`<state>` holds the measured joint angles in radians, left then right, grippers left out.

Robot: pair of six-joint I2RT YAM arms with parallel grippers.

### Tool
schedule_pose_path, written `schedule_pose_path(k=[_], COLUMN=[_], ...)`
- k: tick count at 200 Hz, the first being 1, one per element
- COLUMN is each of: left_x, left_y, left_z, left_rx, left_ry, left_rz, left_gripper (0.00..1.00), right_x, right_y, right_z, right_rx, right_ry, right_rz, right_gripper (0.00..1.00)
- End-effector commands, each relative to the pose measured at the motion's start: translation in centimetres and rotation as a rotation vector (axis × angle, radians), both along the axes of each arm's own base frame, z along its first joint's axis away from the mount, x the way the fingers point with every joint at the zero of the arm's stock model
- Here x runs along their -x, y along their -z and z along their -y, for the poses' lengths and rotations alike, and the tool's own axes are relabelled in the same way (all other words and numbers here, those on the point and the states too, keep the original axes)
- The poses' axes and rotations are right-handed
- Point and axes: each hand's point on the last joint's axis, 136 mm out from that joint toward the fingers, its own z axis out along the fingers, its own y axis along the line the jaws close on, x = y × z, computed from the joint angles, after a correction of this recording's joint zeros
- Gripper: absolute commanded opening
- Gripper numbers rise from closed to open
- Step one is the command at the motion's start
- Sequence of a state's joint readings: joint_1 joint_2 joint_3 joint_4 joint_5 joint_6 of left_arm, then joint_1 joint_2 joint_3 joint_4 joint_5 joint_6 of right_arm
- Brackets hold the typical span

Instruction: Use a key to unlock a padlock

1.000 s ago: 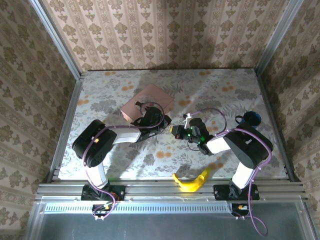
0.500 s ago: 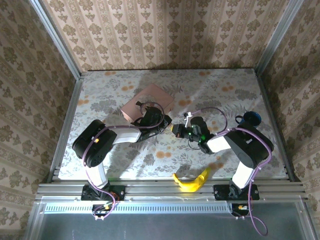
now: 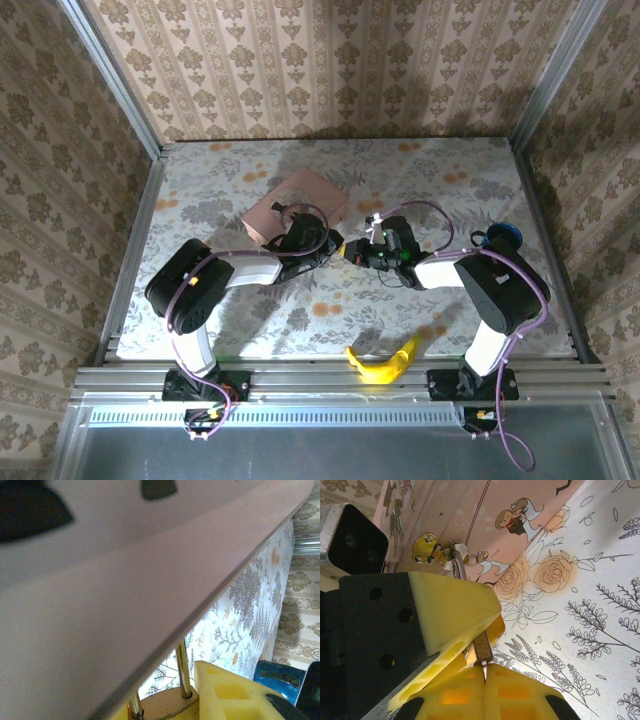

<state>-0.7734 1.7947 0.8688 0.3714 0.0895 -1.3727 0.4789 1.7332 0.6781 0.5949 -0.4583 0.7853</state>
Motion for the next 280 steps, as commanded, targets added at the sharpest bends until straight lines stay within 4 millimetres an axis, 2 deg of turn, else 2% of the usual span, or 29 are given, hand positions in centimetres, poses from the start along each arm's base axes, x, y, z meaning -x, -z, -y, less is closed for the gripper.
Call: schedule_pose_path(k=[1,14,33,51,79,119,157,213,280], left_x=[7.5,7.5,7.5,7.4,7.1,7.0,6.9,7.1,7.1], left_y=[4.8,4.8,4.7,4.7,4.8,5.1,5.1,5.1,5.1], left_z=[2.1,2.1,2.1,1.8,1.4,1.3,1.2,1.2,1.2], left_rx=[0.028,0.030,0.033,0.031,0.030,0.028,0.029,0.028,0.028], left_ry=[0.169,0.168,0.165,0.153,0.136,0.127,0.124,0.127,0.127], left_rz=[-0.329,-0.329,-0.327,-0.327,-0.323,-0.330,-0.329,-0.331,-0.330], left_gripper=[0.00,0.00,0.00,0.00,0.00,0.00,0.00,0.00,0.00], right_x=[-1.8,-2.0,-1.9,-1.6,-0.7,0.5,1.3,1.0,0.7], right_y=[-4.2,-4.2,-3.8,-3.5,-3.4,-4.1,-3.3,-2.3,-1.1], right_z=[-1.6,-1.7,-1.6,-1.1,0.0,1.1,1.8,1.3,0.4], right_rx=[-0.077,-0.070,-0.050,-0.009,0.040,0.050,0.042,0.008,-0.006], right_ry=[-0.060,-0.066,-0.069,-0.063,-0.048,-0.019,0.012,0.013,0.002], right_rz=[0.122,0.120,0.113,0.109,0.110,0.122,0.099,0.075,0.051], right_gripper=[0.00,0.01,0.20,0.31,0.40,0.40,0.34,0.33,0.27])
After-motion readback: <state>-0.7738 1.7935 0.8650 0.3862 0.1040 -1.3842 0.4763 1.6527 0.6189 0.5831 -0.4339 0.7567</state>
